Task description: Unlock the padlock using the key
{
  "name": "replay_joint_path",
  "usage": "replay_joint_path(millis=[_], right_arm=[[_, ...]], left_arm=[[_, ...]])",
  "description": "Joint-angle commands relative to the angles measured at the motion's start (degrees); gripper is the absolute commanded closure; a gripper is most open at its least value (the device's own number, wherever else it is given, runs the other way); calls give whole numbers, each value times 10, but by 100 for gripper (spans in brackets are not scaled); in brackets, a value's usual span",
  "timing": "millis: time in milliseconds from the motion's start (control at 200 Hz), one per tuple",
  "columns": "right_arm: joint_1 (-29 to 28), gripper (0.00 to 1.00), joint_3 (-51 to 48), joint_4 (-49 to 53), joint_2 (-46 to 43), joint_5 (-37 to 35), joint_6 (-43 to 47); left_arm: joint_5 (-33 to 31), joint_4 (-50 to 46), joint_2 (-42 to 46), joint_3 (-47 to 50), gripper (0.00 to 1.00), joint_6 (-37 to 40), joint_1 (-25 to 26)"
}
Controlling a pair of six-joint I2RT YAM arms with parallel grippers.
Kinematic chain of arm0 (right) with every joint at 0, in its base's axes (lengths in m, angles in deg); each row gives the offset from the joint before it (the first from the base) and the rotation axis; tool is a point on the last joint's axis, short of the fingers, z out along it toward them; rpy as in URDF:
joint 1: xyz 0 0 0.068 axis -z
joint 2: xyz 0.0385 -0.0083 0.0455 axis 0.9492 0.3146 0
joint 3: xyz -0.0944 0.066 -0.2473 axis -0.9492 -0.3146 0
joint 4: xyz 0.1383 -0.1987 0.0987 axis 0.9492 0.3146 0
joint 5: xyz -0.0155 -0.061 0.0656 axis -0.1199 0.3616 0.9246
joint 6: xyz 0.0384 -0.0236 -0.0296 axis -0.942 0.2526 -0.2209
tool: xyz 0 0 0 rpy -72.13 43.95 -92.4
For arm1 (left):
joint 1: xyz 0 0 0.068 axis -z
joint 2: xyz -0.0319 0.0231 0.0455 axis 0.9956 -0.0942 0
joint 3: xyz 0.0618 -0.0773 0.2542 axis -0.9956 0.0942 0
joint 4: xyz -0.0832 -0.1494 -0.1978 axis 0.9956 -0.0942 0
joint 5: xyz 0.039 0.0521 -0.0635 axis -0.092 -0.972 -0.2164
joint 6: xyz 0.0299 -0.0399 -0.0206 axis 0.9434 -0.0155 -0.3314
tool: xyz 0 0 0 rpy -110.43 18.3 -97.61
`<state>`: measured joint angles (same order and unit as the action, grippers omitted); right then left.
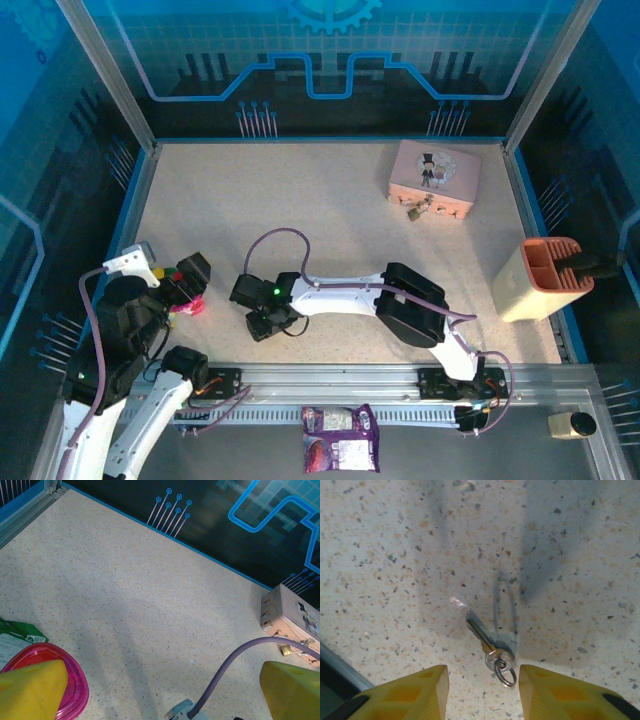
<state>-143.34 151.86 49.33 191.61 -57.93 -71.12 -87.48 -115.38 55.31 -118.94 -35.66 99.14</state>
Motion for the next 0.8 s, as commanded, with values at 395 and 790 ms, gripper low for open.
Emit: replay_joint_path(millis=[395,790], right_arm=[[1,70,37,38,37,-16,-5],[-2,84,41,44,47,-16,-7]], left_arm=[[5,4,6,11,1,6,5],[6,6,4,12,1,6,5]])
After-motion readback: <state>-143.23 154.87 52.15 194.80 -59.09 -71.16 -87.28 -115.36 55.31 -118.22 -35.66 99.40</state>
